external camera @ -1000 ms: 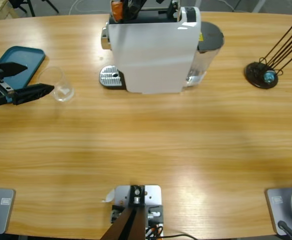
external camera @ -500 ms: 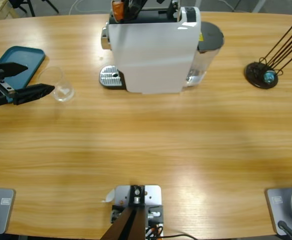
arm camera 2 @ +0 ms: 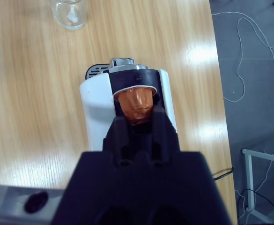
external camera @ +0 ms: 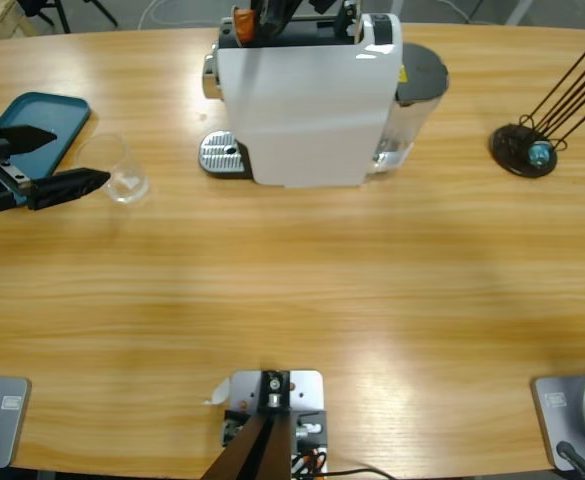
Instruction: Pour coffee
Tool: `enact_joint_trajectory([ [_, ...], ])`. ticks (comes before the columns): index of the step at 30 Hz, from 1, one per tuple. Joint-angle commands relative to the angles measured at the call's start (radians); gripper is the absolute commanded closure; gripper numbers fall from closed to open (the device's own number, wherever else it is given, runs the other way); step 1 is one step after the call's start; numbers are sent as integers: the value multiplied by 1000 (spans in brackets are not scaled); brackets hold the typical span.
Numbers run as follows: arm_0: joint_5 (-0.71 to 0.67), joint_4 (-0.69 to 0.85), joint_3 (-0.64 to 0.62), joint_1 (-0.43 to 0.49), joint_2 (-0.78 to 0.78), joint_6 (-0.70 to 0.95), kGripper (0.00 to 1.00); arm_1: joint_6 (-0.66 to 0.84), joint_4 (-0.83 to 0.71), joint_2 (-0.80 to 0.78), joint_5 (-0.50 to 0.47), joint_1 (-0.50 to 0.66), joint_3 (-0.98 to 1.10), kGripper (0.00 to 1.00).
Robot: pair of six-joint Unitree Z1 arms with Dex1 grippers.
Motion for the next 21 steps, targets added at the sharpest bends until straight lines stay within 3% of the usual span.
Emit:
enact_joint_trajectory([
  [1, 12, -14, 35, -8, 32, 1, 55, 33, -3, 64, 0, -1, 0, 273],
  [5, 14, -14, 36, -8, 18, 1, 46, 40, -4, 72, 21, 0, -6, 170],
  [9, 14, -14, 35, -8, 20, 1, 46, 46, -4, 55, 21, 7, -10, 170],
  [12, 14, -14, 35, -8, 21, 1, 46, 74, 0, 18, -1, 37, -26, 92],
  [15, 14, -14, 35, -8, 24, 1, 46, 143, 10, -56, -6, 79, -40, 90],
  [17, 14, -14, 35, -8, 23, 1, 50, 214, 78, -106, -22, 89, -74, 344],
  [19, 14, -14, 35, -8, 22, 1, 50, 266, 218, -148, -55, 91, -146, 369],
  [20, 14, -14, 35, -8, 22, 1, 50, 312, 284, -162, -79, 91, -179, 451],
  [21, 14, -14, 35, -8, 22, 1, 50, 384, 335, -180, -115, 91, -198, 739],
])
